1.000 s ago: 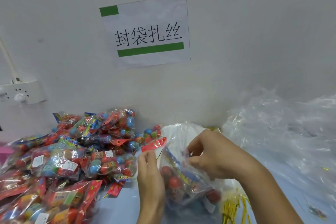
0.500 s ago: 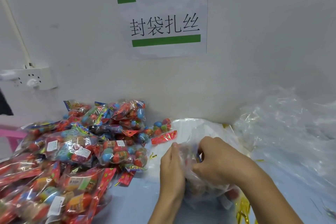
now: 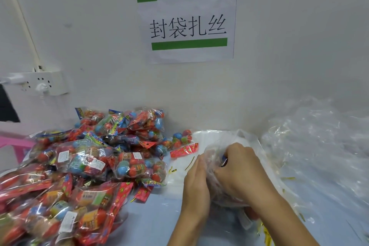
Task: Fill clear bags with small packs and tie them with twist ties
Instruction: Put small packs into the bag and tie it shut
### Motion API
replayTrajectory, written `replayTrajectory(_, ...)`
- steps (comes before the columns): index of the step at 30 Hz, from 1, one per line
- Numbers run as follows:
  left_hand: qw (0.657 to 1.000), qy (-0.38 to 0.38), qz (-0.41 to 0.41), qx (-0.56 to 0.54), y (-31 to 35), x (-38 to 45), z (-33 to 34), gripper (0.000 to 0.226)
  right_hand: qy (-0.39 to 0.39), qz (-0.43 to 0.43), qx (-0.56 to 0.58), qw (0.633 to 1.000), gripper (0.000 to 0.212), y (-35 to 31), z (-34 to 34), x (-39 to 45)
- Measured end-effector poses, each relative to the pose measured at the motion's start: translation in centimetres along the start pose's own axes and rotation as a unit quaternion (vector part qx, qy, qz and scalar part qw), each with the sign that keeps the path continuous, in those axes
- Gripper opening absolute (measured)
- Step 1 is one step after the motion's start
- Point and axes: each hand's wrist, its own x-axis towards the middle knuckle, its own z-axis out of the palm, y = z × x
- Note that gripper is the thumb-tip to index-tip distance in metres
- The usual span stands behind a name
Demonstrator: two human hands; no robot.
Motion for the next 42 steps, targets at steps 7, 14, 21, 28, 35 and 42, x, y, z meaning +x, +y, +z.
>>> replayTrajectory(7, 0.995, -0.004, 0.003, 0.102, -0.9, 0.0, -0.1, 0.038, -0.128, -0.017, -0.047, 0.991, 0.044, 1.0, -0.2, -0.1)
replayTrajectory(14, 0.985, 0.064, 0.035, 0.153, -0.9, 0.0, -0.6, 0.033, -0.148, -0.019, -0.001, 0.989, 0.034, 2.0, -3.4, 1.1)
replayTrajectory(21, 0.992, 0.069, 0.019, 0.108, -0.7, 0.0, -0.4, 0.034, -0.163, -0.029, -0.128, 0.978, 0.03, 1.1, -1.1, 0.2)
replayTrajectory(28, 0.993, 0.08, 0.022, 0.079, -0.1, -0.3, -0.3, 0.037, -0.175, -0.015, -0.064, 0.982, 0.015, 1.3, -1.1, 0.5)
replayTrajectory(35, 0.99, 0.115, 0.018, 0.075, -0.1, 0.0, -0.6, 0.038, -0.208, -0.028, -0.023, 0.977, 0.046, 0.9, -3.3, 0.5)
replayTrajectory(42, 0.993, 0.098, 0.01, 0.061, -0.1, 0.1, -0.7, 0.039, -0.217, -0.026, -0.005, 0.976, 0.031, 0.9, -3.6, 0.3)
